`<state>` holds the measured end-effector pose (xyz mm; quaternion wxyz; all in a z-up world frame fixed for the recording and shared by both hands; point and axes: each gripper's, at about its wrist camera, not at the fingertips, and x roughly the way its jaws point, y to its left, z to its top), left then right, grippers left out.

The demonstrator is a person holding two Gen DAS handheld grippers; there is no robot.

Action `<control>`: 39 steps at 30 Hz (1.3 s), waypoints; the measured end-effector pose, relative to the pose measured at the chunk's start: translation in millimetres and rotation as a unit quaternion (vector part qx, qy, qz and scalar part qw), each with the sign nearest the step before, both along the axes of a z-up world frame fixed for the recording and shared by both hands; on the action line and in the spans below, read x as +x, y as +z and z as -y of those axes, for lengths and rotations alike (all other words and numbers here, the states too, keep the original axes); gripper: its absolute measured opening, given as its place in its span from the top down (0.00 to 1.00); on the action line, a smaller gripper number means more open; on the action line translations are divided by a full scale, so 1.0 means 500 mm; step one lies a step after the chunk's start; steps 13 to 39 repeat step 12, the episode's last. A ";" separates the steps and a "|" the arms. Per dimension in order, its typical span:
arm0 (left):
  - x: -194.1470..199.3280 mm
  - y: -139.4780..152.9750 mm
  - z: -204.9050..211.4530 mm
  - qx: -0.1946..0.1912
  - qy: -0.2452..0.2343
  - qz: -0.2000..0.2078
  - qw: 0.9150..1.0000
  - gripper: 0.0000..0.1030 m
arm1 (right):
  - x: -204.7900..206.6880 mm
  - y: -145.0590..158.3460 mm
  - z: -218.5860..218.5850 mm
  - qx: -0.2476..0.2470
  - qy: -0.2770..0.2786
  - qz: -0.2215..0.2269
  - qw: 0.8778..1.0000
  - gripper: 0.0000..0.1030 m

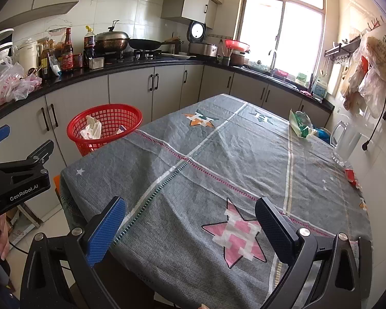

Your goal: Collect trash

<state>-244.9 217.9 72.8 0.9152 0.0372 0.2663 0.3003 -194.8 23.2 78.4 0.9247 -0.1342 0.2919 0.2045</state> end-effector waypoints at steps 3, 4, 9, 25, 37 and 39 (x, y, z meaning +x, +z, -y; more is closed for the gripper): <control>0.000 0.000 0.001 0.001 -0.001 -0.001 1.000 0.00 | 0.002 -0.005 0.001 0.001 0.000 -0.003 1.000 0.01; 0.000 -0.002 0.001 0.002 -0.002 -0.002 1.000 0.00 | 0.004 -0.006 0.001 0.002 0.000 -0.005 1.000 0.01; 0.024 -0.005 0.012 0.001 -0.028 -0.014 0.999 0.00 | 0.022 -0.022 0.017 0.008 -0.011 -0.012 1.000 0.01; 0.062 0.000 0.042 -0.017 -0.073 -0.026 0.997 0.00 | 0.060 -0.032 0.059 0.020 -0.036 -0.026 0.999 0.01; 0.062 0.000 0.042 -0.017 -0.073 -0.026 0.997 0.00 | 0.060 -0.032 0.059 0.020 -0.036 -0.026 0.999 0.01; 0.062 0.000 0.042 -0.017 -0.073 -0.026 0.997 0.00 | 0.060 -0.032 0.059 0.020 -0.036 -0.026 0.999 0.01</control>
